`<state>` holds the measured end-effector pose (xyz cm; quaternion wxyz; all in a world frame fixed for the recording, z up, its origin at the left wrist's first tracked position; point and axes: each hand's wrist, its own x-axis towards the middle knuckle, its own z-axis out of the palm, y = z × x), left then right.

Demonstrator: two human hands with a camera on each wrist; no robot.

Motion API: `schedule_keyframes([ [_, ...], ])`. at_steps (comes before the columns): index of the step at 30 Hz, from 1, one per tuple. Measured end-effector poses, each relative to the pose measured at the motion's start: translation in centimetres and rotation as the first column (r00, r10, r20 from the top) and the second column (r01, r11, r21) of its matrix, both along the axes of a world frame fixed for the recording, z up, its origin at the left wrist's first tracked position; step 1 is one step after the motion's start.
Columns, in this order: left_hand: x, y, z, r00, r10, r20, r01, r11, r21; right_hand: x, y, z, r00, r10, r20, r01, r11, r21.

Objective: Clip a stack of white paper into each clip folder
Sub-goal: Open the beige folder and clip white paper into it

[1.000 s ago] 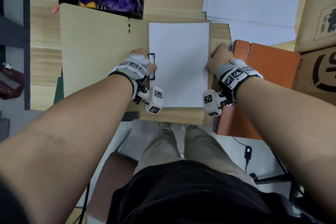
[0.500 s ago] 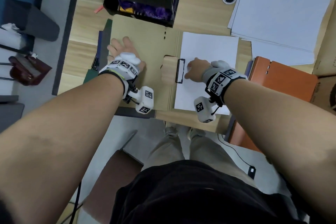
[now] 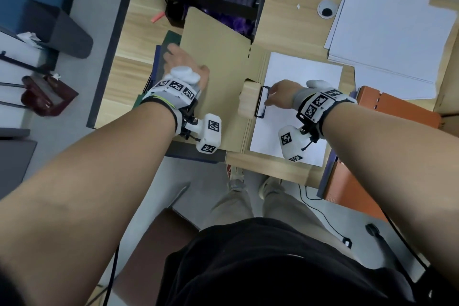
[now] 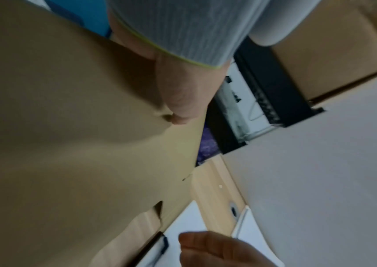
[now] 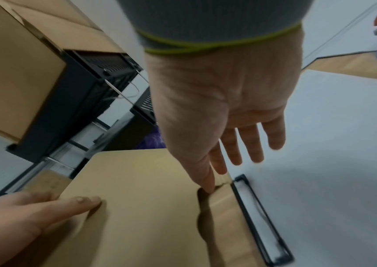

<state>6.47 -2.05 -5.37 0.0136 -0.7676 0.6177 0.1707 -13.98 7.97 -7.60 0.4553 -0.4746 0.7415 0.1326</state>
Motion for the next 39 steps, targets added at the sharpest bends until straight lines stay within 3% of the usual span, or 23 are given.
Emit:
schedule_keyframes([
  [5,-2.8,0.1,4.8,0.94,-0.34,-0.012,0.34,0.94,0.0,-1.0,-1.4,2.7,0.966,-0.171,0.192,0.201,0.968,-0.149],
  [10,-8.6,2.3,7.5,0.871,-0.453,-0.19,0.457,0.889,-0.025,-3.1,-1.1,5.6,0.799,-0.375,0.47,0.493,0.856,-0.154],
  [14,-11.6,3.2,5.6,0.823,-0.439,-0.362,0.484,0.874,0.042,-6.3,0.8,7.3,0.551,-0.604,0.576,0.769,0.635,-0.07],
  [18,-13.7,4.8,1.3,0.834,-0.457,-0.309,0.524,0.832,0.183,-10.1,4.4,6.4,0.369,-0.767,0.525,0.918,0.39,-0.074],
  [19,-13.5,5.1,0.4,0.853,-0.443,-0.277,0.507,0.828,0.238,-10.6,4.9,5.8,0.39,-0.791,0.472,0.914,0.393,-0.096],
  [21,-13.2,5.8,-1.4,0.884,-0.4,-0.242,0.465,0.807,0.365,-11.7,6.1,4.2,0.495,-0.801,0.338,0.866,0.484,-0.122],
  [23,-12.3,6.4,-3.2,0.899,-0.366,-0.241,0.438,0.782,0.444,-12.4,7.3,1.2,0.551,-0.791,0.268,0.834,0.532,-0.146],
  [28,-11.7,7.6,-5.4,0.936,-0.245,-0.254,0.346,0.772,0.533,-10.8,8.6,-0.9,0.599,-0.781,0.174,0.797,0.602,-0.04],
  [30,-12.0,7.5,-5.4,0.946,-0.15,-0.287,0.293,0.776,0.559,-10.5,8.6,-1.3,0.538,-0.829,0.155,0.839,0.543,-0.006],
  [32,-12.2,7.5,-4.4,0.951,-0.042,-0.305,0.228,0.764,0.603,-10.0,8.5,-1.2,0.622,-0.773,0.122,0.781,0.623,-0.035],
  [36,-11.6,6.8,-4.3,0.952,0.061,-0.299,0.156,0.746,0.647,-9.9,8.0,-1.3,0.682,-0.728,0.071,0.731,0.68,-0.06],
  [38,-11.4,6.6,-3.8,0.942,0.096,-0.321,0.149,0.738,0.658,-10.2,7.9,-1.3,0.621,-0.779,0.087,0.784,0.617,-0.066],
  [39,-11.4,6.4,-3.6,0.946,0.089,-0.31,0.148,0.735,0.662,-10.3,7.7,-1.1,0.658,-0.746,0.097,0.753,0.653,-0.083],
])
